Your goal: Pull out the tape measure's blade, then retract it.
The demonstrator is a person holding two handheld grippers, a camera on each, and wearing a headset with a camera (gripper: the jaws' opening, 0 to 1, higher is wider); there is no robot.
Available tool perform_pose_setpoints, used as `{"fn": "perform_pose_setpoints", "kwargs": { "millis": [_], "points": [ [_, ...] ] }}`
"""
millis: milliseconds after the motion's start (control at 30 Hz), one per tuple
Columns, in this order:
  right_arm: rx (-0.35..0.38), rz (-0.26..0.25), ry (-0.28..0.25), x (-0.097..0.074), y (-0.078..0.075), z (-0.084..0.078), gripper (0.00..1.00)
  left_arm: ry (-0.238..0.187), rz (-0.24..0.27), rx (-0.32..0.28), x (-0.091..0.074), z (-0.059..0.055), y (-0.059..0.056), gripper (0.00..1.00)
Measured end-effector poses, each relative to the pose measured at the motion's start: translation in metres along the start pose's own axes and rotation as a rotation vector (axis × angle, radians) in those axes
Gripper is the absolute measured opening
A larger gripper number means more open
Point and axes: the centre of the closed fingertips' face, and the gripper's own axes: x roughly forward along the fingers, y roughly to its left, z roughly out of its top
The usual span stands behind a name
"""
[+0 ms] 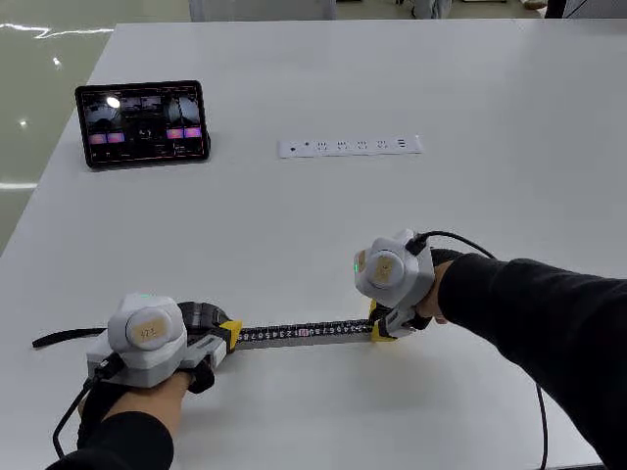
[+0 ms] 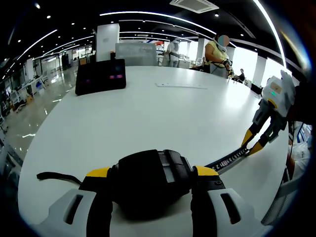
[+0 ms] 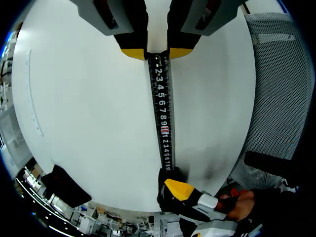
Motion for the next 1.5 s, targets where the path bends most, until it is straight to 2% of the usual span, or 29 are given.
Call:
{"fn": "perform_pose_setpoints", "kwargs": {
  "millis": [1133, 1500],
  "points": [
    [-0.015, 0.006, -0.016, 0.004, 0.001, 0.014, 0.1, 0.003, 0.001, -0.001, 0.0, 0.001, 0.0, 0.6],
    [-0.026, 0.004, -0.006, 0.006, 0.001, 0.018, 0.1, 0.003, 0.002, 0.0, 0.0, 0.001, 0.0, 0.6]
  ]
}}
